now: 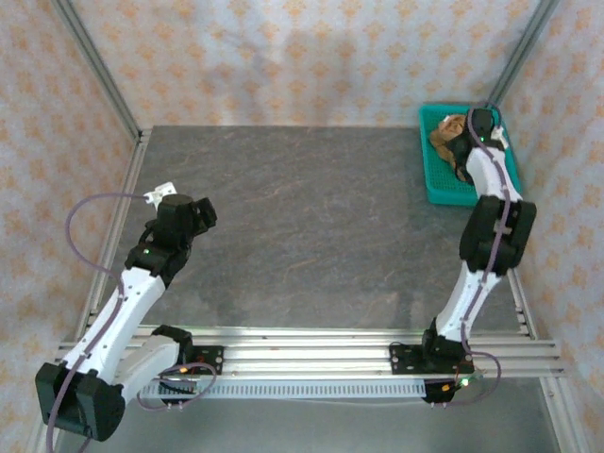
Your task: Fold the inside-out t-shirt
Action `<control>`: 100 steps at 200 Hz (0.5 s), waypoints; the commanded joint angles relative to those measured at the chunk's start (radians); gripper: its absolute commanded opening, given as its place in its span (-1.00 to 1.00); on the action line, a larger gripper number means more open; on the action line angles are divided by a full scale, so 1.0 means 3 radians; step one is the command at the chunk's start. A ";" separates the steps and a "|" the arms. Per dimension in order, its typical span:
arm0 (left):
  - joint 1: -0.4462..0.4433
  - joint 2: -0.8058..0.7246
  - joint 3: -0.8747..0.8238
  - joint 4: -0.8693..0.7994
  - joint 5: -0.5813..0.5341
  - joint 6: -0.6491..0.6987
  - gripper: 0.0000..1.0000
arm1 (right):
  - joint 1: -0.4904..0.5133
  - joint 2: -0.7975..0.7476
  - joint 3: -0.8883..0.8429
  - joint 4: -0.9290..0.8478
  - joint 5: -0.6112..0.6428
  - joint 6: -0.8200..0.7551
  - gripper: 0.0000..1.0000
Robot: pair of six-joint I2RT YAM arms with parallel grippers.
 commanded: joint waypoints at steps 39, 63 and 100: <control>0.0021 0.0113 0.0115 -0.0024 0.0424 -0.0159 1.00 | 0.0010 0.1369 0.2820 -0.2275 -0.0114 -0.0410 0.26; 0.0024 0.0099 0.0160 0.0021 0.0437 -0.0177 1.00 | -0.0009 0.1321 0.2856 -0.2020 -0.0034 -0.0488 0.40; 0.0021 0.0144 0.0213 0.0041 0.0479 -0.0173 1.00 | -0.0038 0.1391 0.2606 -0.1445 -0.0131 -0.0598 0.48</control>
